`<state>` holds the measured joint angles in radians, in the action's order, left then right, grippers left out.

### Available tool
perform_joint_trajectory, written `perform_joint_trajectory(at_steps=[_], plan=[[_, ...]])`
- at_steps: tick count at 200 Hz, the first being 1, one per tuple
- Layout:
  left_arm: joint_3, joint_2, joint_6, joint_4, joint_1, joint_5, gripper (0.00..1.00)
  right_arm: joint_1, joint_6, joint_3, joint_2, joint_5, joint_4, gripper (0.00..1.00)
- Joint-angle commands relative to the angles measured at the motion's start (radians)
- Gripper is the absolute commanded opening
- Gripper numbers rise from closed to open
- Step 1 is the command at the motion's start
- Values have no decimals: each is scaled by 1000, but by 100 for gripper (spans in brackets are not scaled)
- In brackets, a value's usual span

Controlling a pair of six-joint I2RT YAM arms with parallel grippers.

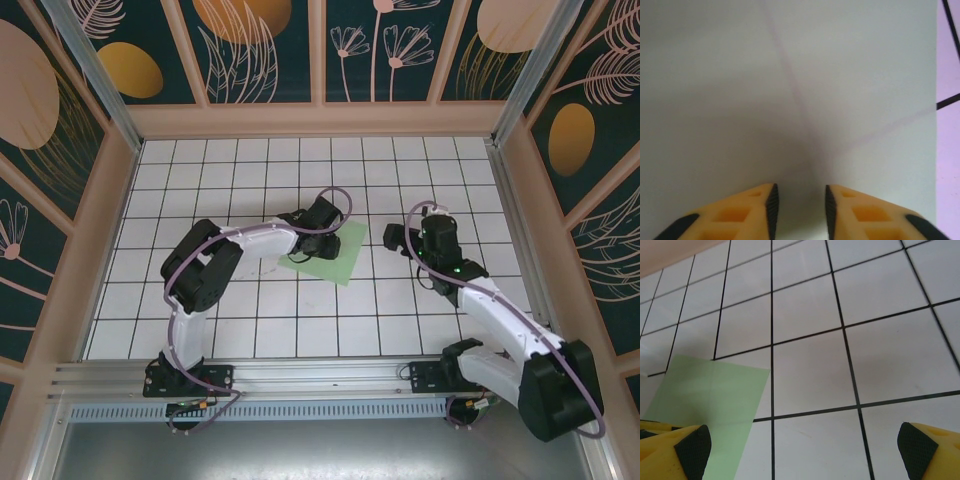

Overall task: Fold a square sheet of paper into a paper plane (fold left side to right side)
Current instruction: Move the square sheet of paper to the center of the table, then pick up the square sheet of paper from the center of the table.

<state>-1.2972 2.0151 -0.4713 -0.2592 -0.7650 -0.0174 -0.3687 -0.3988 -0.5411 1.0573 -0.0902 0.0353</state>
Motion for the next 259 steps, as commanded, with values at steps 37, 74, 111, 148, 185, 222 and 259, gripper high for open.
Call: perform_joint_trajectory(at_steps=[37,74,111,148,185,222,259], plan=[[166,-256,-31,84,110,-110,46,-43,-17,-127,297,71,-162,99],[230,-258,-29,114,178,-177,45,-70,-17,-252,508,71,-183,99],[261,-221,-39,138,188,-181,44,-106,-2,-362,646,51,-151,99],[296,-202,-45,149,188,-177,41,-124,-3,-412,727,44,-133,99],[348,-202,-55,166,187,-182,39,-142,0,-446,786,64,-112,99],[375,-205,-59,172,188,-174,37,-162,-10,-465,825,70,-90,99],[381,-205,-61,179,186,-174,34,-187,-26,-464,838,124,-88,99]])
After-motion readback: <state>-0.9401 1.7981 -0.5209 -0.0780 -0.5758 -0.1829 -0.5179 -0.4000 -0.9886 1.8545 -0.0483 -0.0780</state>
